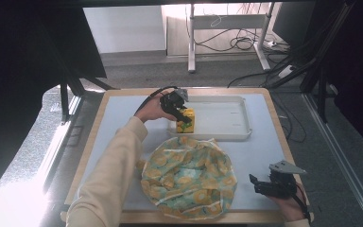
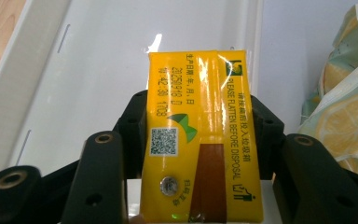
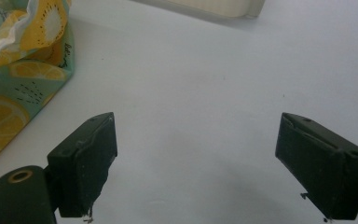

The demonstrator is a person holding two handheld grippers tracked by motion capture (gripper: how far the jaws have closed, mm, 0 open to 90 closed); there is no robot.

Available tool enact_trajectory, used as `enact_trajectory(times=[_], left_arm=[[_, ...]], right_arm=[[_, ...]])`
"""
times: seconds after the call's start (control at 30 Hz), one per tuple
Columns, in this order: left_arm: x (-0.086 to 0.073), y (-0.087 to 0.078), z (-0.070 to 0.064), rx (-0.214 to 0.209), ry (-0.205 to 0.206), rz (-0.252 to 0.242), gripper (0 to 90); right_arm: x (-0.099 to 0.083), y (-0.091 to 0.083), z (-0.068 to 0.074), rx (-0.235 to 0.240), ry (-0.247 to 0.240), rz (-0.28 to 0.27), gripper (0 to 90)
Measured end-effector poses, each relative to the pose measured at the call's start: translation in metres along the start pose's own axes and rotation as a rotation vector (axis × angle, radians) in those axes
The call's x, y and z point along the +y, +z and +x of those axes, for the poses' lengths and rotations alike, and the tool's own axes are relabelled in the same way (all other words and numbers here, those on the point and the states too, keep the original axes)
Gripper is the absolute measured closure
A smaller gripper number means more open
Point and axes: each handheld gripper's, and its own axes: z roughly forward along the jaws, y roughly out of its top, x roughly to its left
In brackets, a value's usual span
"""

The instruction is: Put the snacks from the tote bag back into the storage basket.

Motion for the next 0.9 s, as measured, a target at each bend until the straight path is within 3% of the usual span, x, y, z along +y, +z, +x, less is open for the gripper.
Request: enact_trajectory(times=[0.37,0.53,0.7,0.9], left_arm=[[0.001,0.002,-0.004,0.002,0.010,-0.006,50.5],[0.002,0.001,-0.004,0.018,0.009,-0.006,43.2],[0.004,-0.004,-0.003,0.059,-0.010,-0.024,29.4],[0.006,-0.012,-0.003,0.069,-0.050,-0.070,21.1]], right_arm=[[0.000,0.000,0.000,0.001,0.000,0.000,12.8],[0.000,-0.001,0.000,0.000,0.000,-0.001,12.8],[0.000,0.000,0.000,0.002,0.001,-0.001,12.8],[0.000,0.000,-0.001,0.000,0.001,-0.003,12.8]])
